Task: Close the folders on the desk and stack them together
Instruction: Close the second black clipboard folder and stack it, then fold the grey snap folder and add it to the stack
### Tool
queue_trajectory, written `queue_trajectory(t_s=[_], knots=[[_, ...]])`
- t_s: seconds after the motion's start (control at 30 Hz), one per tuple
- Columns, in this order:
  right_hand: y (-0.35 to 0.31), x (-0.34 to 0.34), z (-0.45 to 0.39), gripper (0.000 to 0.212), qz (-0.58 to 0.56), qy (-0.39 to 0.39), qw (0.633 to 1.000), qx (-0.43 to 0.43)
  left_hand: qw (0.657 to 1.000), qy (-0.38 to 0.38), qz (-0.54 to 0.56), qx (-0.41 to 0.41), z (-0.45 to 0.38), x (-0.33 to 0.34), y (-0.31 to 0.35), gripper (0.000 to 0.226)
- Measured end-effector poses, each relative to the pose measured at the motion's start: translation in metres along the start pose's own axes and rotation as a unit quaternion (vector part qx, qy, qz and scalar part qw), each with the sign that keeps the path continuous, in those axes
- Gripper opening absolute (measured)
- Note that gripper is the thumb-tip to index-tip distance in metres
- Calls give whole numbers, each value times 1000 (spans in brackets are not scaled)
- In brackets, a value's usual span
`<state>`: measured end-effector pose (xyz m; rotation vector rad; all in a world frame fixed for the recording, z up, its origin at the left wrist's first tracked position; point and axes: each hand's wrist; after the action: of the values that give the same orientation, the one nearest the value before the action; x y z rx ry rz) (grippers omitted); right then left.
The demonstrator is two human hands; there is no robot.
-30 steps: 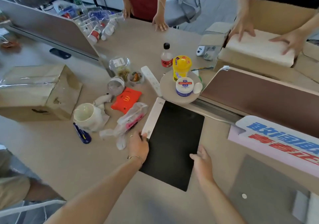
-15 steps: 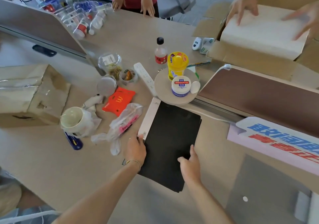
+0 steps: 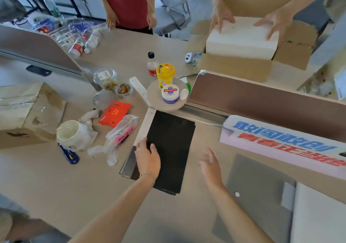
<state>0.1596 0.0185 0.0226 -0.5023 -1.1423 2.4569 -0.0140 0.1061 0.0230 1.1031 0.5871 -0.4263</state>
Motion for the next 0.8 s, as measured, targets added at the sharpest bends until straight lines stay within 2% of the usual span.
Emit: queue_trajectory(t_s=[0.17,0.33,0.57,0.8], knots=[[14,-59,23,62,-40,47,998,7,998,-53,13,17,55,31,4,47],[49,-133,52,64,-65,115,991,34,991,-121,-44,47,116,72,-12,46],[129,-219,72,63,16,138,986,98,965,-224,-127,43,182,130,-38,49],[158,-243,93,37,-24,136,983,124,952,-249,-164,67,215,147,-33,43]])
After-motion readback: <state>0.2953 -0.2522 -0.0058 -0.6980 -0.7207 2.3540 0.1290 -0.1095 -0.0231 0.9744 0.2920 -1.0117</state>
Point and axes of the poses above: each hand's wrist, its own z-axis away from the middle knuckle, its own x-axis out of the palm, y = z × x, and after that the axes turned 5 degrees about -z, right-handed
